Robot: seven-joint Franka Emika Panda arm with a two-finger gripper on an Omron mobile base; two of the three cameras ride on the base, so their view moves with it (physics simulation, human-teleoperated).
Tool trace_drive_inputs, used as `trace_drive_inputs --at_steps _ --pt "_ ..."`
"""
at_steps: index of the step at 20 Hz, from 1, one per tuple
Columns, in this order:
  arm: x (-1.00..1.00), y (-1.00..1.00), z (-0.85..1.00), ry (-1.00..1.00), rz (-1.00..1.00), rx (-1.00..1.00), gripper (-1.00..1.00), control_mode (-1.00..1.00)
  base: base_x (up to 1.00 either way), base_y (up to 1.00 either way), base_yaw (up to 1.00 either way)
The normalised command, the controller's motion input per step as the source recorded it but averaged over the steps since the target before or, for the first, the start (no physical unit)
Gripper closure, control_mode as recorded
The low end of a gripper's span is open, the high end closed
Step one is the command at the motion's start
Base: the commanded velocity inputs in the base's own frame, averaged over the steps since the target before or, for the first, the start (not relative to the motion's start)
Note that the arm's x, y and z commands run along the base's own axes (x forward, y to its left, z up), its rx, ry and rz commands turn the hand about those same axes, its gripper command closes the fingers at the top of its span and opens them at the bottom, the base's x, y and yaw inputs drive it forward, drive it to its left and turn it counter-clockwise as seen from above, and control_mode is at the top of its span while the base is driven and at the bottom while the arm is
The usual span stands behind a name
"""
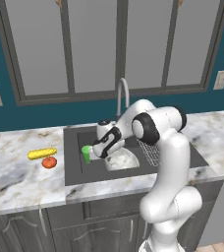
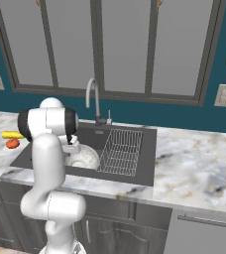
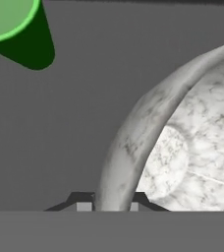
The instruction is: Remove the squash and corn from the sink. Then move the bowl and cup from the counter to the sink for washing.
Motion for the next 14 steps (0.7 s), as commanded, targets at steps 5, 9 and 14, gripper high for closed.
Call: trace_drive_inputs --at_steps 5,9,14 --pt "0.09 0.05 -0.24 0.03 -0.08 -0.01 1.00 -1.00 0.00 0.00 0.00" --pt "0.09 0.03 -0.27 0.05 -0.08 -0.02 1.00 -1.00 0.00 0.00 0.00" --pt "0.11 0.01 -0.29 0.08 -0.08 -0.03 1.00 -1.00 0.00 0.00 0.00"
